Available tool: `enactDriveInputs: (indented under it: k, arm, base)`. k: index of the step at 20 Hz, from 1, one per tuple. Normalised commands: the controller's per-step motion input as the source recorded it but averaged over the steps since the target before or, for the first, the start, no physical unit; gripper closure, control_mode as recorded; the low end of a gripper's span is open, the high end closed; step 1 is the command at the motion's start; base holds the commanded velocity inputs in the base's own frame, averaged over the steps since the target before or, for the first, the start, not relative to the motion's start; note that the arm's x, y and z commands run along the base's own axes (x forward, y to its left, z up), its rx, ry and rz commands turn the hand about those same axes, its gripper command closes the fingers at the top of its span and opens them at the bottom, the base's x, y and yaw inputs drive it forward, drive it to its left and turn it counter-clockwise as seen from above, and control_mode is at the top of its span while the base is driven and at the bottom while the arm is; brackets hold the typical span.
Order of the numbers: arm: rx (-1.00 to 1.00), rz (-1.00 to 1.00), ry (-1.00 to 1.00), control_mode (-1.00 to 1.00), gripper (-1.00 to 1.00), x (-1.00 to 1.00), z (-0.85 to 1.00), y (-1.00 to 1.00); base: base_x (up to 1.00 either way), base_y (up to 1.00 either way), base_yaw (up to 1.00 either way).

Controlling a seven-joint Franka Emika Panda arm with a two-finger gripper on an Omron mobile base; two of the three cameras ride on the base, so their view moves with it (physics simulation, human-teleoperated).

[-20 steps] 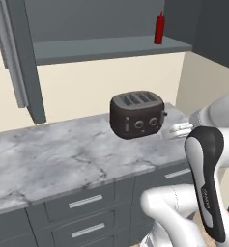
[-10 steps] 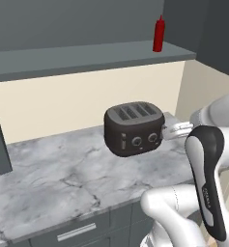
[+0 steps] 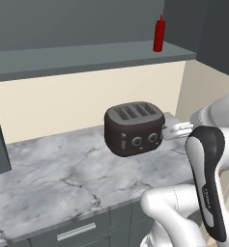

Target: Take 2 condiments from the cabinet and move them on the counter near the stove.Make sure the condiments are lined up with each other, next to each other.

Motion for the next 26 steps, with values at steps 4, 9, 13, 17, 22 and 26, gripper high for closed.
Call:
enactDriveInputs:
  k: [4,9,13,17,22,26]
  arm:
    - [0.00,0.00,0.00,1.00,-1.00,0.00,0.00,0.00]
    - [-0.01,-0.06,-0.04,-1.00,-1.00,0.00,0.30,0.03]
    - [-0.03,-0.14,-0.02,-1.00,-1.00,-0.02,0.49,0.00]
    - [-0.02,-0.11,-0.07,-1.00,-1.00,0.00,0.43,0.00]
    - [0.00,-0.14,-0.13,-1.00,-1.00,0.07,0.40,0.00]
    - [0.00,-0.16,-0.09,-1.00,-1.00,0.06,0.39,0.00]
  base:
    - [0.00,0.00,0.00]
    - [0.00,0.00,0.00]
    - [0.00,0.00,0.00]
    - [0.00,0.00,0.00]
    - [0.00,0.00,0.00]
    - [0.00,0.00,0.00]
